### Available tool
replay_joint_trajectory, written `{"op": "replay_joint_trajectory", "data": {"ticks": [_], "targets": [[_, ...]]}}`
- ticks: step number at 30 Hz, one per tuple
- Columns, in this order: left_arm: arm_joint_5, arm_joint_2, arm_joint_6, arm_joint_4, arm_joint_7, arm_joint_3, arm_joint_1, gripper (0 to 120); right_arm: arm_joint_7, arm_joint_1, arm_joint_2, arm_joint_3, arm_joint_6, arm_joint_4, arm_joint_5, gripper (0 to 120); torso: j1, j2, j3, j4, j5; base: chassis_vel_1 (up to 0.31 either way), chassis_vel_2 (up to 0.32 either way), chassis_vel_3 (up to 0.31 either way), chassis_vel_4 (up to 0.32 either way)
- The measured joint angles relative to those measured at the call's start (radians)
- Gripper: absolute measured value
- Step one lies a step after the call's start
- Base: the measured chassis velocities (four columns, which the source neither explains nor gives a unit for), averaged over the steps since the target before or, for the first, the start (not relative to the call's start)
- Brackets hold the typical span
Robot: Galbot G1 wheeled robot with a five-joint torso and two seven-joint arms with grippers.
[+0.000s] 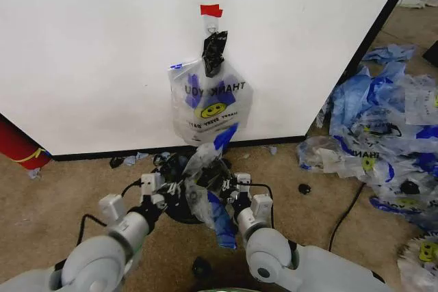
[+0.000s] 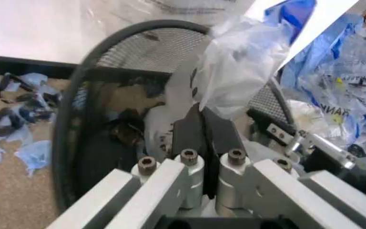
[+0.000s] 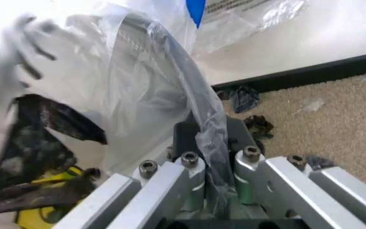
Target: Pick up the garbage bag from the wall and place it over the trash bin.
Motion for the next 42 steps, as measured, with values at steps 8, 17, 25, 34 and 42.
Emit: {"op": "replay_joint_trajectory", "data": {"ticks": [8,17,25,34,42], "targets": [[0.012,0.007,-0.008,-0.013,-0.027,-0.038,0.008,0,-0.005,-0.023,-0.019,0.021,0.003,0.013,-0.006,0,0.000,0.000,0.000,-0.0003,0.0001,0.000,0.000,0.000,0.000],[0.015,0.035,0.003,0.001,-0.052,-0.049,0.016,0,-0.015,-0.060,-0.039,0.067,0.010,0.020,-0.015,0,0.000,0.000,0.000,-0.0002,0.0003,0.000,0.000,0.000,0.000],[0.023,0.038,0.003,0.020,-0.057,-0.047,0.015,0,-0.033,-0.094,-0.056,0.110,0.016,0.027,-0.014,0,0.000,0.000,0.000,-0.0003,0.0003,0.000,0.000,0.000,0.000],[0.030,0.031,0.000,0.047,-0.056,-0.046,0.010,0,-0.042,-0.115,-0.060,0.130,0.019,0.028,-0.013,0,0.000,0.000,0.000,-0.0002,0.0002,0.000,0.000,0.000,0.000],[0.032,0.030,-0.002,0.020,-0.057,-0.050,0.004,4,-0.042,-0.116,-0.062,0.132,0.019,0.028,-0.014,0,0.000,0.000,0.000,-0.0002,0.0002,0.000,0.000,0.000,0.000]]}}
